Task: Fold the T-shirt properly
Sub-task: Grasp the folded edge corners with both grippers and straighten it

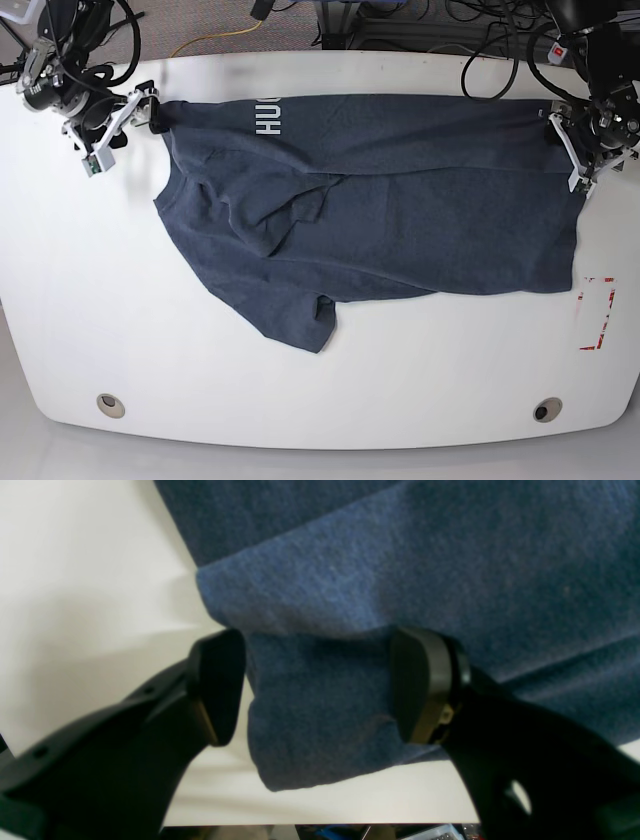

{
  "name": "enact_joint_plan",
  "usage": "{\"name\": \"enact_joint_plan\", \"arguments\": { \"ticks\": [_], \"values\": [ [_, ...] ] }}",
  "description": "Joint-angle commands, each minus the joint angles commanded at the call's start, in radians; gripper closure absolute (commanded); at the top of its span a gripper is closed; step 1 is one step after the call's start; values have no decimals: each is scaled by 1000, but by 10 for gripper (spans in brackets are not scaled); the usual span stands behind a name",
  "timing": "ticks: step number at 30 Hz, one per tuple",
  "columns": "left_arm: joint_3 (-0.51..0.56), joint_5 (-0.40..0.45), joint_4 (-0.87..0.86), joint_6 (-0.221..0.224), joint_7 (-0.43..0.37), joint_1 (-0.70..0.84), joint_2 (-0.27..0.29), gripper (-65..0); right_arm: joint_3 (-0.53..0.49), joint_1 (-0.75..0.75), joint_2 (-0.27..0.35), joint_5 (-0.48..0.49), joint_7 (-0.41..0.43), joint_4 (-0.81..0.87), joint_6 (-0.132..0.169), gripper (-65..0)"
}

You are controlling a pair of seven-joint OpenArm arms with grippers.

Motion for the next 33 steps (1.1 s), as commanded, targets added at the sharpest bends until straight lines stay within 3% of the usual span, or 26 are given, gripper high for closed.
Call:
{"name": "enact_joint_plan", "arguments": {
  "ticks": [7, 11, 16, 30, 33],
  "values": [
    [3, 0, 0, 0, 0, -2, 0, -419, -5, 18, -58, -60, 3, -17, 0, -453],
    [3, 0, 0, 0, 0, -2, 0, -419, -6, 60, -81, -132, 3, -91, 0, -293],
    [3, 2, 0, 0, 0, 3, 0, -419, 0, 49, -75, -135, 3, -100, 0, -54],
    [3, -2, 54, 0, 2, 77, 0, -419, 81, -107, -72, -135, 2, -18, 0, 0],
    [3, -2, 54, 0, 2, 107, 0, -419, 83, -133, -69, -135, -2, -18, 0, -86]
  ]
}}
